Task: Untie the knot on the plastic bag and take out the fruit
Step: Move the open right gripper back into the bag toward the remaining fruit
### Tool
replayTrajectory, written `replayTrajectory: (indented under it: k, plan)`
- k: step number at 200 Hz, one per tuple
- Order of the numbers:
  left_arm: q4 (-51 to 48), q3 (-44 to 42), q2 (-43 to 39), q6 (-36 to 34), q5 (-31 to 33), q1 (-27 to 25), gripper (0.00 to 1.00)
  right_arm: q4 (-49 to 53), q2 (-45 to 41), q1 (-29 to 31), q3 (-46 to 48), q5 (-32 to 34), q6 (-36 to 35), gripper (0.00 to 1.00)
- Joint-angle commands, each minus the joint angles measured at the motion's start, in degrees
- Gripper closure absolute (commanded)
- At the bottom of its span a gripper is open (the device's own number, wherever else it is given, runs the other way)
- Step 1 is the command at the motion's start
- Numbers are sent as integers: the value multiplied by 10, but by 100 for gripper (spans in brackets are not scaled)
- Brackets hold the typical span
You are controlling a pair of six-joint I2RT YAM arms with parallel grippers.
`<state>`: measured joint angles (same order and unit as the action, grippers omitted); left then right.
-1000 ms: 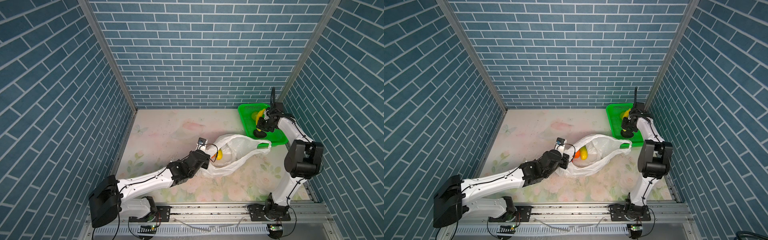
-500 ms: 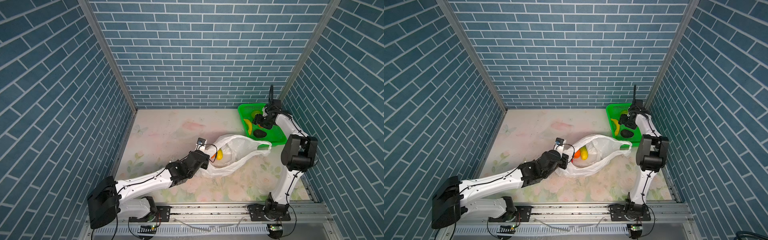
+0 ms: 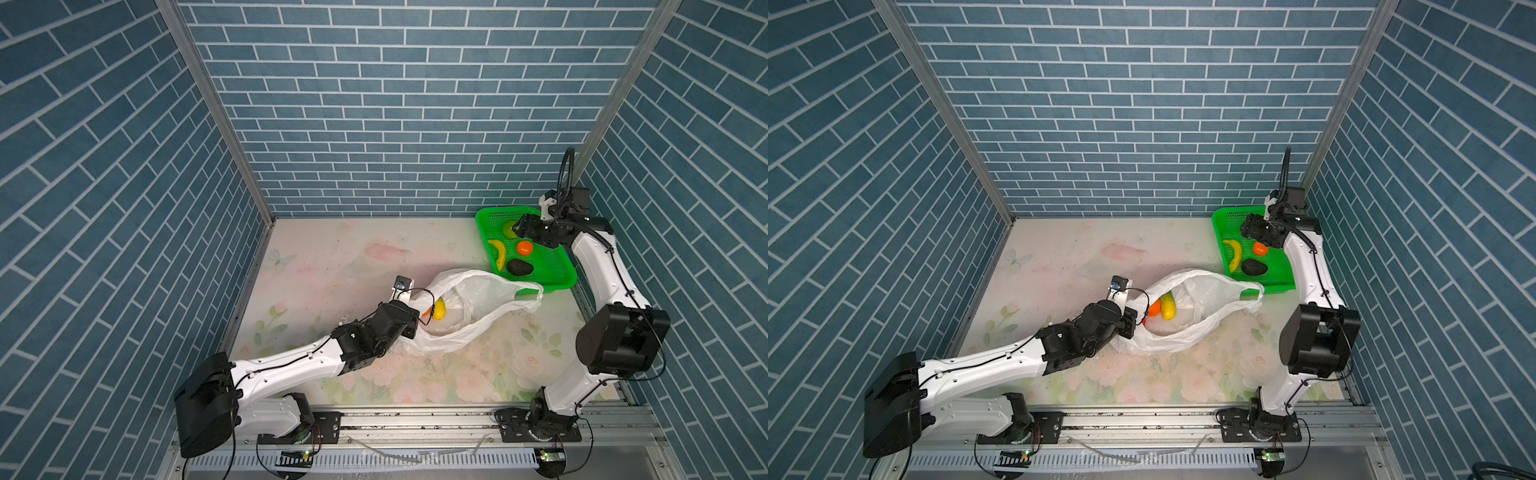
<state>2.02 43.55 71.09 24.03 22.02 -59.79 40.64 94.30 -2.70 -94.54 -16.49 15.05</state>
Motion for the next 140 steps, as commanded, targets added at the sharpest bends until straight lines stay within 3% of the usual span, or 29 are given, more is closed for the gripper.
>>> replayTrajectory:
  k: [1,42,91,140]
  plan:
    - [4,-1,-4,0,2,-3,100,40,-61,18,40,-33,5,25]
    - [7,3,1,-1,-1,-3,100,61,-167,99,106,-53,21,24]
    - [5,5,3,-2,-3,-3,100,71,-269,246,186,-7,50,24]
    - [6,12,8,-3,-6,-4,100,18,-329,371,298,56,84,25]
